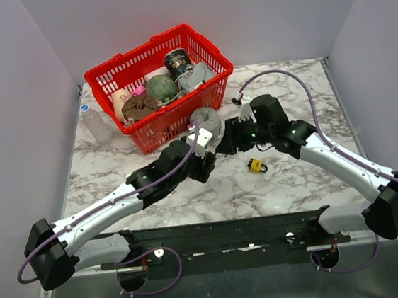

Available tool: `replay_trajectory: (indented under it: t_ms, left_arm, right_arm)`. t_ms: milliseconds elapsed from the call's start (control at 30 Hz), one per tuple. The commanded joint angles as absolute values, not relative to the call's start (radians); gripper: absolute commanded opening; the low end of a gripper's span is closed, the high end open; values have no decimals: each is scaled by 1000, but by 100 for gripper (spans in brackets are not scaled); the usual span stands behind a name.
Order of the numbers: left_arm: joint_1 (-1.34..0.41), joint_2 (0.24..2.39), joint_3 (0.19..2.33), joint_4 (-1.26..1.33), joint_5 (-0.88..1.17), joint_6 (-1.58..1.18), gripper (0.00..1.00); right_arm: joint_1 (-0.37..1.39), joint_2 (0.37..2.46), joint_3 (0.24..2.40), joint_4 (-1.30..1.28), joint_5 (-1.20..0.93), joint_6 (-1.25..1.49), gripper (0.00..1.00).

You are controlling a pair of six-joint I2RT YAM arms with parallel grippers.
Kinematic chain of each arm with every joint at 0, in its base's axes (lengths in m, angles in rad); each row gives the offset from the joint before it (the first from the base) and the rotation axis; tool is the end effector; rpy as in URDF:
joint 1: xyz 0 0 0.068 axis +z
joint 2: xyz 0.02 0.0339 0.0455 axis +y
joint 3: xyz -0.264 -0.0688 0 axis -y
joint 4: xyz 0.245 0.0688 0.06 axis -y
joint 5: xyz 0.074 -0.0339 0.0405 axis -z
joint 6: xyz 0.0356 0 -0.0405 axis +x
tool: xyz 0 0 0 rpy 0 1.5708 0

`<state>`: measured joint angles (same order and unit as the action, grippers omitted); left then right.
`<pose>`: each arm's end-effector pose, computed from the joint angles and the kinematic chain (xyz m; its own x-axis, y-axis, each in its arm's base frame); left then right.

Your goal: Unlock with the key

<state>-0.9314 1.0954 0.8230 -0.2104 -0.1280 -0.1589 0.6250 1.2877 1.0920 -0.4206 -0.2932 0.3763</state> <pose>0.1517 -0.1964 0.2893 -0.3888 0.2599 -0.8839 0.6754 0.7329 -0.0816 0.2263 0.1759 0.3157 -0.7121 -0.0800 -0.6975 -0.5266 0.7180 0.4552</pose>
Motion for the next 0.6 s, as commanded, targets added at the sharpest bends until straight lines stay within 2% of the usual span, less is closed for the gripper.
replay_trajectory:
  t_ms: [0,167,333,567]
  left_arm:
    - [-934,1104,856,-330,-132,-219,0]
    - [-934,1121,801,-293,-91,-313,0]
    - [-934,1166,785,-276,-48,-371,0]
    - [-934,1232,787,-221,-12,-419,0]
  right_arm:
    - [592,1289,1040,-376,-10,318,53]
    - [562,1259,996,-334,63,316,68]
    - [519,1214,917,-267,150,319,73]
    - [485,1167,842,-226,155,322,78]
